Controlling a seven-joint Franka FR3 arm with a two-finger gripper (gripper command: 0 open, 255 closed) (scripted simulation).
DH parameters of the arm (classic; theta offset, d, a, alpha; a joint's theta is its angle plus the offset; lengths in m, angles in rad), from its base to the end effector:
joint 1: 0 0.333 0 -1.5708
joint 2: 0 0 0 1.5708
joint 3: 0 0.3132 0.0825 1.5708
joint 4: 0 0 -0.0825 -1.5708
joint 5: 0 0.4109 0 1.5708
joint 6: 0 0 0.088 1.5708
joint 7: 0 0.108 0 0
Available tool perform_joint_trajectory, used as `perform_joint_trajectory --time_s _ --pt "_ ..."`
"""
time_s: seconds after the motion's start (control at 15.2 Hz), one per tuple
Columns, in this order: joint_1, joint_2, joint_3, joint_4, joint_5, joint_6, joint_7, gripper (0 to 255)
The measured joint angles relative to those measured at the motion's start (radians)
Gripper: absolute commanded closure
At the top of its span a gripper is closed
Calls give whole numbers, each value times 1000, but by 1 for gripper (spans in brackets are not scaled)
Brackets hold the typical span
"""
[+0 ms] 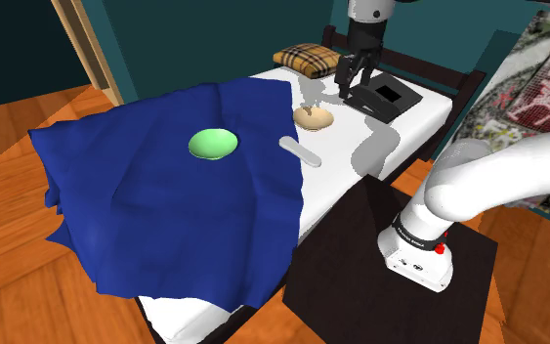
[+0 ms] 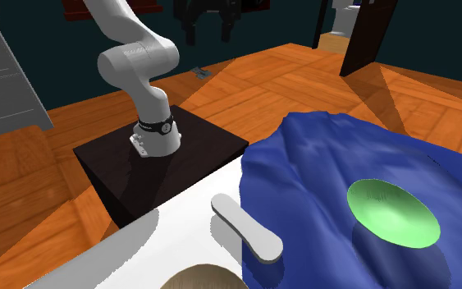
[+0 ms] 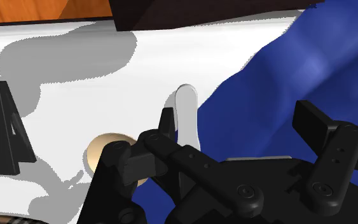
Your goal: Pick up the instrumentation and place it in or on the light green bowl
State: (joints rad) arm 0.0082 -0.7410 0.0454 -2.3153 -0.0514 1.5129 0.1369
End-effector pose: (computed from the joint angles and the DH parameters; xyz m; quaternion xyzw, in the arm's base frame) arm 0.3416 0.0163 0.5877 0.9975 -0.0487 -0.0271 0.0436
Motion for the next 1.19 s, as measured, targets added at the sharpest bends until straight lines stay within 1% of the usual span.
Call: perform_joint_trajectory --time_s 0.13,0.33,0.59,0.86,1.19 --pt "-1 3 -4 -13 -1 17 -2 0" --pt "-10 28 -26 -67 -9 102 -16 0" --pt "-20 92 -53 -145 -15 254 -29 0" --pt "-30 196 -80 -187 -18 411 -44 0" --pt "-43 342 -118 -209 -16 593 -75 0"
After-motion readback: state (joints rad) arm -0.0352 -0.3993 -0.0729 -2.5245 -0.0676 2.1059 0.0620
